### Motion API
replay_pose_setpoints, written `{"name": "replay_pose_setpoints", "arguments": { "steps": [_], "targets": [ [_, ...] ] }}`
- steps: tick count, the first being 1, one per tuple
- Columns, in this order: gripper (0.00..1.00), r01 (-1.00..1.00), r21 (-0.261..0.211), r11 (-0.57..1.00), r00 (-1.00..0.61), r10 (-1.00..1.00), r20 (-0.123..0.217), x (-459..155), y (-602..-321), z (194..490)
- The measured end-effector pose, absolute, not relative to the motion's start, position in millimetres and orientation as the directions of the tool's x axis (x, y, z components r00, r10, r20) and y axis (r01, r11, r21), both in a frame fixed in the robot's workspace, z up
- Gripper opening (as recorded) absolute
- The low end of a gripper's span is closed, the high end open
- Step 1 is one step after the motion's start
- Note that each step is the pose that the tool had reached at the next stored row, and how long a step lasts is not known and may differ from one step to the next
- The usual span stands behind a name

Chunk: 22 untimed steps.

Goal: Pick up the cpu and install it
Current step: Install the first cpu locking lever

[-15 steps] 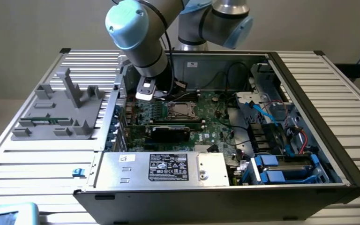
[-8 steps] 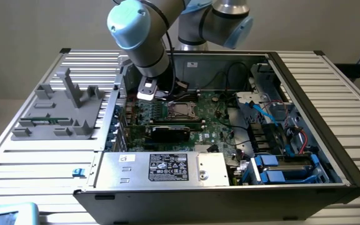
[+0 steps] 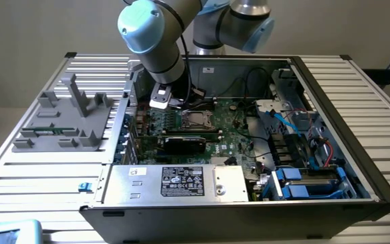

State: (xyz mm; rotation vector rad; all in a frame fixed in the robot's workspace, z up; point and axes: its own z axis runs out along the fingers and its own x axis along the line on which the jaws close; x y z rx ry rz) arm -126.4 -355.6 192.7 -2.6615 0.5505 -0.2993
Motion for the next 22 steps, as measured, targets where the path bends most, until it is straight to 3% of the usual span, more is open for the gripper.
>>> {"name": "replay_pose_setpoints", "arguments": {
  "steps": [22],
  "targets": [
    [0.11,-0.344,-0.436,-0.832,0.894,-0.433,0.12,-128.3,-354.8,192.5]
  ]
}}
